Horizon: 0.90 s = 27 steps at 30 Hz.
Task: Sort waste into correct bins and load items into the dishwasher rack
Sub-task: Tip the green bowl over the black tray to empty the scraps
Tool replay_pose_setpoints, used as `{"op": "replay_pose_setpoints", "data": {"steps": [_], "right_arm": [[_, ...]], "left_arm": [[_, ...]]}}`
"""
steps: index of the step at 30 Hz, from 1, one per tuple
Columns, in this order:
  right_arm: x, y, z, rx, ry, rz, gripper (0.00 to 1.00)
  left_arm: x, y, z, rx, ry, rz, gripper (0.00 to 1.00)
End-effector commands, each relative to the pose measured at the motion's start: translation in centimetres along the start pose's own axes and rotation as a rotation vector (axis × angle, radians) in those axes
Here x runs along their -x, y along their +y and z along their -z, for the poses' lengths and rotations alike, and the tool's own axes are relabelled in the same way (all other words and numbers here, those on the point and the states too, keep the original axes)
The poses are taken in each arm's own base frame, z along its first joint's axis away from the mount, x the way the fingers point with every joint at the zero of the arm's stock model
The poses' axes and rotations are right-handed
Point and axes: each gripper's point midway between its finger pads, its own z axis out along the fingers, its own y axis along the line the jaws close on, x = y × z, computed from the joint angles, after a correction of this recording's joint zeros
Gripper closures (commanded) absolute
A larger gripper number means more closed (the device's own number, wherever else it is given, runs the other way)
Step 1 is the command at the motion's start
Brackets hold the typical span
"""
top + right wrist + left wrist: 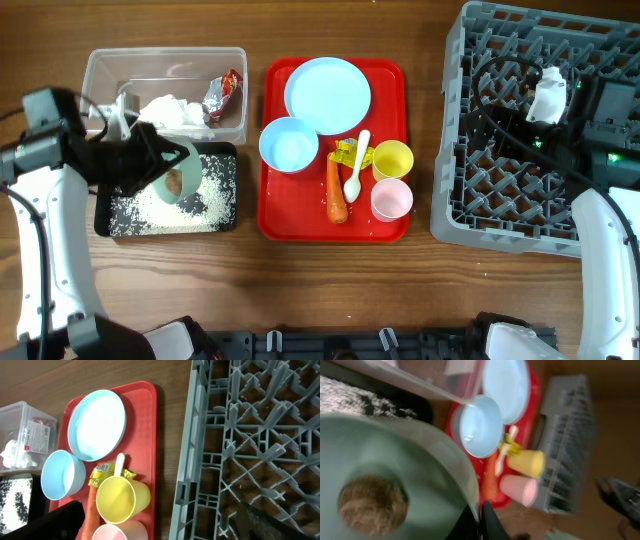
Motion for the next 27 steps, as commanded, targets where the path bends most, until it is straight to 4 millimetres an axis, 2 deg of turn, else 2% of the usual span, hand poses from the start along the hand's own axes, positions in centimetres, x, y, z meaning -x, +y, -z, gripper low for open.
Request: {"op": "replay_pose_setpoints", "data": {"steps": [1,3,4,7,9,21,23,27], "right_arm": [[0.4,0.3,0.2,0.015,-0.010,-0.010,0.00],[0.5,0.3,0.2,0.015,-0.010,-0.010,0.00],[0.4,0.3,0.2,0.015,-0.010,-0.010,0.00],[0.4,0.3,0.2,0.015,-0.010,-0.010,0.00],[0.4,0.3,0.2,0.015,-0.010,-0.009,0.00],[0.5,0.3,0.2,0.015,-0.010,-0.010,0.00],[0.5,0.3,0.2,0.015,-0.012,-0.009,0.00],[0.5,0.3,0.2,0.015,-0.013,-0.008,0.00]], "left_arm": [[-0.7,0.1,-0.6,-0.371,-0.015,-0.051,0.96],[-0.9,1.0,-1.3,-0.461,-0.027,-0.033,0.96],[-0.9,0.4,-1.3,-0.582,-0.050,-0.041,0.96],[-0.1,-0.8,-0.4,-0.719,-0.100,-0.064,0.96],[0.2,-1.2,0.0,-0.750,-0.119,-0.084,0.96],[0.1,-1.2,-0.3,-0.740,-0.113,-0.096,0.96],[-0.3,-1.9,-0.5,-0.733,-0.091,-0.119,0.96],[-2.9,-5.6,-2.2,-0.510,0.041,-0.323,0.96]]}}
